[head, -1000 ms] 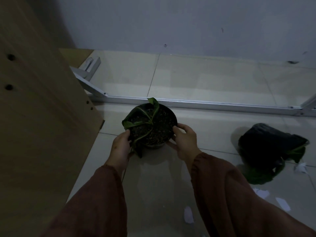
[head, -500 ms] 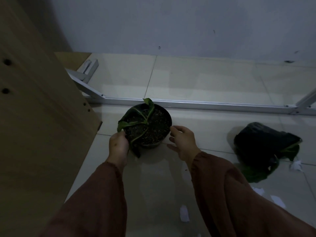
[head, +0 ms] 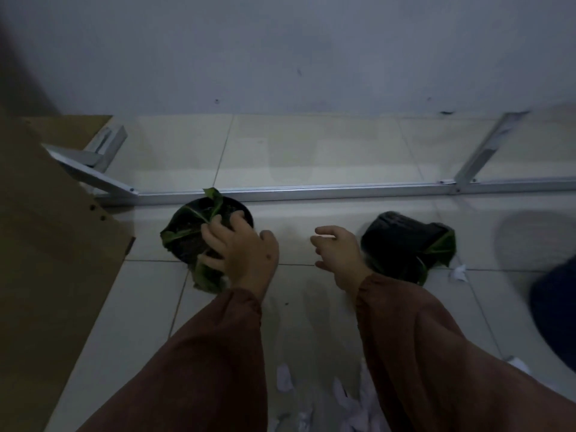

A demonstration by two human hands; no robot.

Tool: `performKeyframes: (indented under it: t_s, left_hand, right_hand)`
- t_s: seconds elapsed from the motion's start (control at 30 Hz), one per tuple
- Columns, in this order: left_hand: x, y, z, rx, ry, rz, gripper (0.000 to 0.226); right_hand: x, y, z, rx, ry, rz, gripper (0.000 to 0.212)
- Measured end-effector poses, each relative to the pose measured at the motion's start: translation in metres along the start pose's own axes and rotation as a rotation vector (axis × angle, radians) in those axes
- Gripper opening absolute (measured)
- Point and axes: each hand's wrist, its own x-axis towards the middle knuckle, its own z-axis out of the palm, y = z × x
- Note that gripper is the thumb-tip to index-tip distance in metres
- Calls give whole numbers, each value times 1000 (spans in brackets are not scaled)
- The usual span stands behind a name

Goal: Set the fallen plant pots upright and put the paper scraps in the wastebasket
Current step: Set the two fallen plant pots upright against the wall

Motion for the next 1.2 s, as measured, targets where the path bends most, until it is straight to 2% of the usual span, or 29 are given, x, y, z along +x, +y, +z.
performKeyframes:
  t_s: [0.13,0.37,0.5,0.7,0.83,1.07,1.2]
  left_hand:
    - [-23,34,20,30,-80,134,41]
    - [-63,68,60,-6,-394,270,42]
    - [-83,83,82,-28,-540,338,44]
    - [-100,98,110,-142,-676,267,50]
    - [-112,104,125,-153,-673,277,45]
    - [-121,114,132,-247,-503,324,39]
    - [-123,119,133,-278,-461,364,33]
  right_hand:
    - [6,-7,-41,-78,30,-100,23]
    - [20,-17,-104,-286,152,-404,17]
    - [28,-17,-139,-424,196,-473,15]
    - [33,-15,-173,-541,233,-546,17]
    - [31,-11,-187,-578,237,-574,16]
    - [28,-2,-193,-695,169,-537,19]
    - [26,-2,-189,-691,159,-519,19]
